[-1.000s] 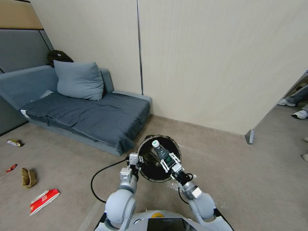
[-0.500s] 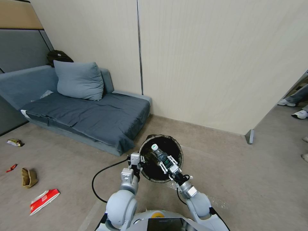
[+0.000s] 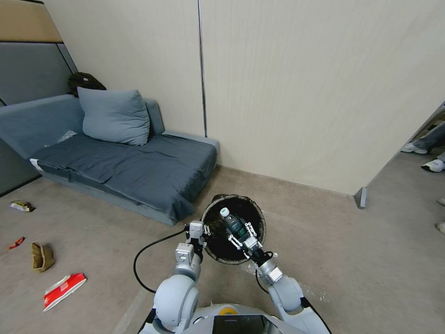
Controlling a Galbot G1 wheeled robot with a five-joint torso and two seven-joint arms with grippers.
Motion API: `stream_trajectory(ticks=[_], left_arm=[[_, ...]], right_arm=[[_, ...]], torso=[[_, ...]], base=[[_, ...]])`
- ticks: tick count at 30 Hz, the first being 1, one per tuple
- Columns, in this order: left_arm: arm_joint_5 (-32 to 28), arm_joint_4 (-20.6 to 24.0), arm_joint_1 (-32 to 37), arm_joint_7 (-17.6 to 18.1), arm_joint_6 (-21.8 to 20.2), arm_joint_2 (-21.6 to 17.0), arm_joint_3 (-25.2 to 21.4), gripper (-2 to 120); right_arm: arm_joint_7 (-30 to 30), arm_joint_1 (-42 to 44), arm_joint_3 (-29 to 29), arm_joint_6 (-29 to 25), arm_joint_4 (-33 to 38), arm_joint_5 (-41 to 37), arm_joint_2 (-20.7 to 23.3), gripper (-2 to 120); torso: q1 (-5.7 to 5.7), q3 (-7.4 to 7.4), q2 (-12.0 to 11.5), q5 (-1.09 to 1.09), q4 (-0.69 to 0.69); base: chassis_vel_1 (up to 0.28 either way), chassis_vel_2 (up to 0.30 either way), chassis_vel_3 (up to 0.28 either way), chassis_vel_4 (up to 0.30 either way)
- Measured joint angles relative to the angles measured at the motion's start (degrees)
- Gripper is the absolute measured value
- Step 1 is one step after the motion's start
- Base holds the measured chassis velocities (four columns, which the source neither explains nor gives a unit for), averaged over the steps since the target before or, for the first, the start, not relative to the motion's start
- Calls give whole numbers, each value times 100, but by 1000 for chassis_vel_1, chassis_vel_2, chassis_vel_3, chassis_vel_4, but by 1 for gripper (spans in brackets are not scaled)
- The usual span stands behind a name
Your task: Pick up the trash bin, then pick up the garbage from the floor and place it into the trash bin.
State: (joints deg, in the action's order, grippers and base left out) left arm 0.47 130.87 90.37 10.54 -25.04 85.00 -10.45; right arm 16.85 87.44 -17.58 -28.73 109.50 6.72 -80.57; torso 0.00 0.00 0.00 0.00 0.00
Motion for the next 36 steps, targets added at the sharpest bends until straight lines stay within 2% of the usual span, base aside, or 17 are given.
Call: stream_trajectory(ticks=[1, 5, 10, 15, 20, 25, 26, 27, 30, 36], left_arm=[[0, 0, 0, 0, 0, 0, 0, 0], [32, -15, 24, -17, 6, 19, 41, 0], [23, -22, 35, -17, 7, 21, 51, 0], [-25, -47, 52, -23, 7, 23, 74, 0], [-30, -90, 71, -17, 16, 15, 49, 0], [48, -76, 143, -15, 70, 1, -118, 0], [48, -76, 143, -15, 70, 1, -118, 0], [64, -62, 166, -32, 78, 5, -165, 0], [87, -8, 203, -88, 132, 22, -356, 0], [75, 5, 248, -112, 186, 29, -571, 0]], right_arm=[[0, 0, 0, 0, 0, 0, 0, 92], [1, 63, 27, -22, 102, 15, -25, 106], [2, 119, 36, -29, 223, -13, -28, 111], [-52, 311, 101, 31, 751, -256, -55, 114], [-105, 495, 31, 114, 1338, -314, -183, 114], [-237, 850, -460, 221, 1978, -357, -530, 106], [-237, 850, -460, 221, 1978, -357, -530, 106], [-313, 912, -643, 267, 2118, -329, -673, 102], [-508, 1004, -991, 360, 2376, -316, -995, 100], [-870, 1272, -1162, 478, 2481, -315, -1161, 100]], torso=[[0, 0, 0, 0, 0], [0, 0, 0, 0, 0], [0, 0, 0, 0, 0], [0, 0, 0, -1, 0], [0, 0, 0, -1, 0], [0, 0, 0, 0, 0], [0, 0, 0, 0, 0], [0, 0, 0, -2, 1], [0, 0, 0, 0, 0], [0, 0, 0, 0, 1]], base=[[0, 0, 0, 0], [0, 0, 0, 0], [0, 0, 0, 0], [0, 0, 0, 0], [0, 0, 0, 0], [0, 0, 0, 0], [0, 0, 0, 0], [0, 0, 0, 0], [0, 0, 0, 0], [0, 0, 0, 0]])
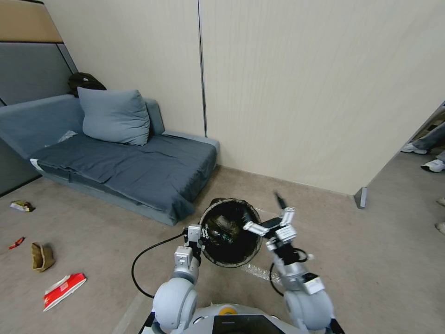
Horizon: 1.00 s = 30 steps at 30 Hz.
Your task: Pick up the trash bin, then pick up the garbage from the floor and place it into the trash bin.
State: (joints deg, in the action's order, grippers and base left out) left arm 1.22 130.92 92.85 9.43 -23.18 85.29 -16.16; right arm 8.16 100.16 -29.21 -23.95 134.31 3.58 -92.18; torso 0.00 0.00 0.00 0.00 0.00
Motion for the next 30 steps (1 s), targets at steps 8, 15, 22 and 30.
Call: stream_trajectory(ticks=[8, 15, 22, 30], left_arm=[[-25, 39, 41, 1, 42, 20, -72, 0], [-148, -3, 45, 8, 130, 41, -109, 0], [-184, -29, 53, 11, 171, 50, -112, 0], [-236, -45, 53, 53, 225, 78, -80, 0]], right_arm=[[-437, 355, -167, -196, -348, 84, -16, 100], [-580, 381, -144, -203, -556, 73, -13, 100], [-570, 201, -122, -48, -639, 86, -7, 100], [-528, 99, -95, -23, -744, 151, -1, 100]], torso=[[0, 0, 0, 0, 0], [0, 0, 0, 0, 0], [0, 0, 0, 0, 0], [0, 0, 0, 0, 0]], base=[[0, 0, 0, 0], [0, 0, 0, 0], [0, 0, 0, 0], [0, 0, 0, 0]])
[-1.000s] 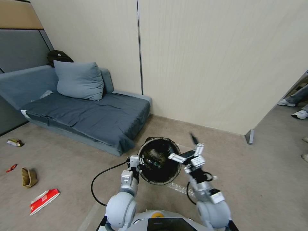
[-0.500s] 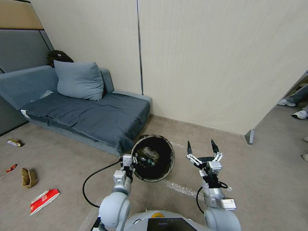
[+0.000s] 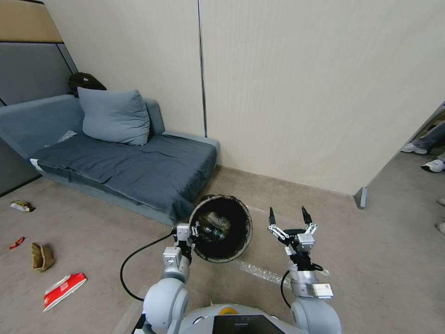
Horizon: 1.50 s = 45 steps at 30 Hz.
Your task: Pick up the trash bin, then pick up the garbage from the floor and place it into the trash bin.
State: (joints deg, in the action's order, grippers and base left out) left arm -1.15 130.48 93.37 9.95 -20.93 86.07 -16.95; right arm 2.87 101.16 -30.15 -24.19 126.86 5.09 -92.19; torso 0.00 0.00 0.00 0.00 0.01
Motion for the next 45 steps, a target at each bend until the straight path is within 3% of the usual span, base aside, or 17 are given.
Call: stream_trajectory(ticks=[6, 19, 45], left_arm=[[-26, 0, 48, 30, 14, -17, 20, 0], [-8, 283, 286, 4, -423, -136, -17, 0], [-57, 462, 464, -10, -559, -262, -205, 0]], right_arm=[[4, -47, 12, -23, -23, 24, 2, 100], [-278, -137, 36, 133, 70, -63, 5, 100], [-392, -337, 33, -56, 32, 398, 5, 100]], torso=[[0, 0, 0, -1, 1], [0, 0, 0, 0, 0], [0, 0, 0, -1, 2]], base=[[0, 0, 0, 0], [10, 12, 14, 14], [97, 99, 97, 94]])
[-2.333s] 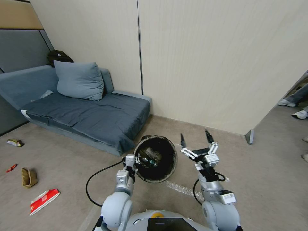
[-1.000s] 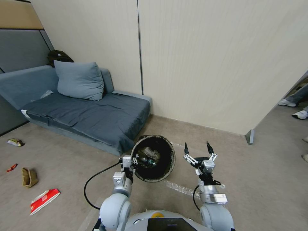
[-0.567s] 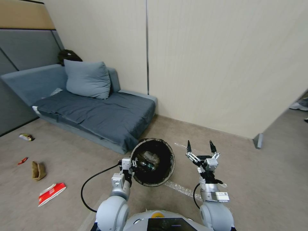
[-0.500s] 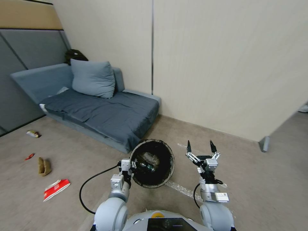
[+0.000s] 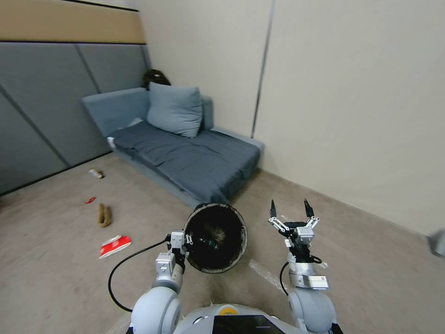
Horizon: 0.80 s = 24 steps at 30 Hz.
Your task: Pick up the trash bin, then pick up the garbage from the floor and place it into the trash bin.
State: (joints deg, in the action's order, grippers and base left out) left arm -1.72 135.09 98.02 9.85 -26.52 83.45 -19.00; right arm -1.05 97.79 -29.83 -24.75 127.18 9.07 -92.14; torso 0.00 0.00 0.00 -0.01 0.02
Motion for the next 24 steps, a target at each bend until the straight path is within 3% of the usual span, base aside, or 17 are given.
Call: stream_trajectory(ticks=[24], left_arm=[[-15, 76, -10, 1, -28, -25, 143, 0]], right_arm=[[115, 32, 57, 93, 154, -21, 0, 100]], torso=[[0, 0, 0, 1, -3]], base=[[123, 123, 122, 124]])
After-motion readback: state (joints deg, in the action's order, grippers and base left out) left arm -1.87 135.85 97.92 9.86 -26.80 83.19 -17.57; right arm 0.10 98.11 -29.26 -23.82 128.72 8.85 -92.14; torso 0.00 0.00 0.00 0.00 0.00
